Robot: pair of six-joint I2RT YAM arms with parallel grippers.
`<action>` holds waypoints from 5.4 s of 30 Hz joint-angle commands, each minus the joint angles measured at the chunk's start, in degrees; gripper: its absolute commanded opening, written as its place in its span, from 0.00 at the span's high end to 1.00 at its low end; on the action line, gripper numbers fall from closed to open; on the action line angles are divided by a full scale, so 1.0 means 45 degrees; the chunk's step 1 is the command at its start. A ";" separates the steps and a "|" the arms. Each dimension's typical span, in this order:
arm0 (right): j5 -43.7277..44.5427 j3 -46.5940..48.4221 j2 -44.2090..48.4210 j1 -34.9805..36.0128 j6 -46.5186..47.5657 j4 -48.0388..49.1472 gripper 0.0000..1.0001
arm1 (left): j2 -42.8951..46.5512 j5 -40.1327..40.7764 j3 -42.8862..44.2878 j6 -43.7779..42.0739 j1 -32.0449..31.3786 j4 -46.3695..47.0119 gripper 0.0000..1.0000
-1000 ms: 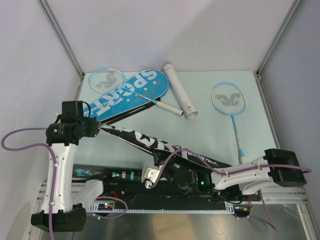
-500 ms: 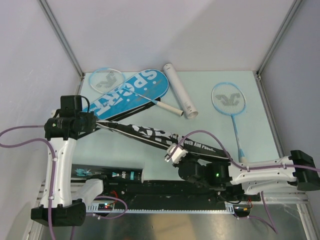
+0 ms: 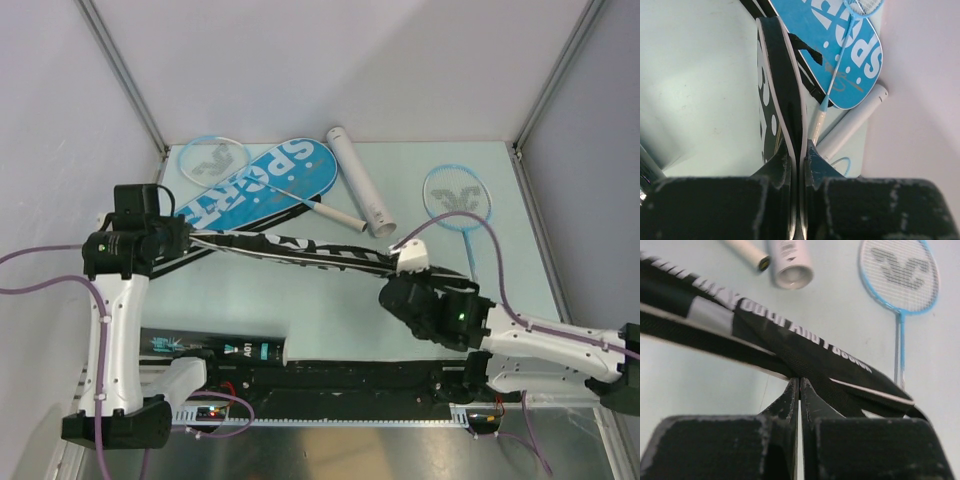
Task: Pack up the badminton gear
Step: Zip the racket bag at the center of the board, then place the racket bag at the center of the board.
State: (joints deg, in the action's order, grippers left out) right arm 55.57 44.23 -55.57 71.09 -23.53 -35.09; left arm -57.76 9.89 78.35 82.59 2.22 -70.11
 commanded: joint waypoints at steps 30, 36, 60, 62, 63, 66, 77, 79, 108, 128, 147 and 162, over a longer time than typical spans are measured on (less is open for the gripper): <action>-0.4169 -0.4306 0.2818 -1.1418 0.9653 0.6886 1.00 | -0.2155 -0.0734 0.5740 0.0186 0.2780 -0.1659 1.00; -0.5398 -0.4704 0.2345 -1.2818 0.8759 0.7901 1.00 | -0.2279 -0.0545 0.6608 -0.0196 0.3108 -0.2027 1.00; -1.1585 0.0807 -0.1249 -0.3926 1.1354 0.7561 0.01 | -0.3404 -0.0635 0.5317 -0.1745 0.2113 -0.0562 1.00; -1.1475 0.1566 -0.2706 -0.3885 1.1838 0.8124 0.01 | -0.3442 -0.0723 0.5107 -0.1750 0.1970 -0.0478 1.00; -1.1394 0.1904 -0.3264 -0.3874 1.2020 0.8381 0.01 | -0.3428 -0.0738 0.4981 -0.1760 0.1881 -0.0438 1.00; -1.1156 0.2769 -0.4913 -0.3829 1.2469 0.9038 0.01 | -0.3292 -0.0558 0.4642 -0.1764 0.1425 -0.0300 1.00; -1.0870 0.5000 -0.6409 -0.4729 1.0753 0.8945 0.98 | -0.3850 -0.1565 0.4614 -0.4984 0.0106 0.2995 0.41; -1.0632 0.5177 -0.6007 -0.5233 1.0008 0.8754 1.00 | -0.3841 -0.1732 0.4678 -0.6163 -0.0197 0.3791 0.18; -0.5855 0.6748 -0.5518 -1.5047 1.1790 0.4284 1.00 | 0.0903 -0.3473 -0.3706 -1.3676 -0.4421 0.9605 0.04; -0.6401 0.8045 -0.8941 -1.3632 0.7850 0.0729 0.15 | 0.1239 0.0184 -0.5672 -1.5334 -0.4422 0.9819 0.05; -1.3132 0.9493 -1.2117 -0.8280 0.7996 0.4749 0.19 | 0.1490 0.1348 -0.5767 -1.4961 -0.4389 0.9739 0.05; -1.2948 1.3673 -1.6555 -0.7788 0.8472 0.2556 0.22 | 0.1458 0.0099 -0.6214 -1.2158 -0.2812 0.9640 0.08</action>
State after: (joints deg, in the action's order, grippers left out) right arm -2.76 102.89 -127.92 35.38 13.37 -21.23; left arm -51.94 12.21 51.29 21.23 -13.63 -27.59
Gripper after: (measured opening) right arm 0.791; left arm 0.929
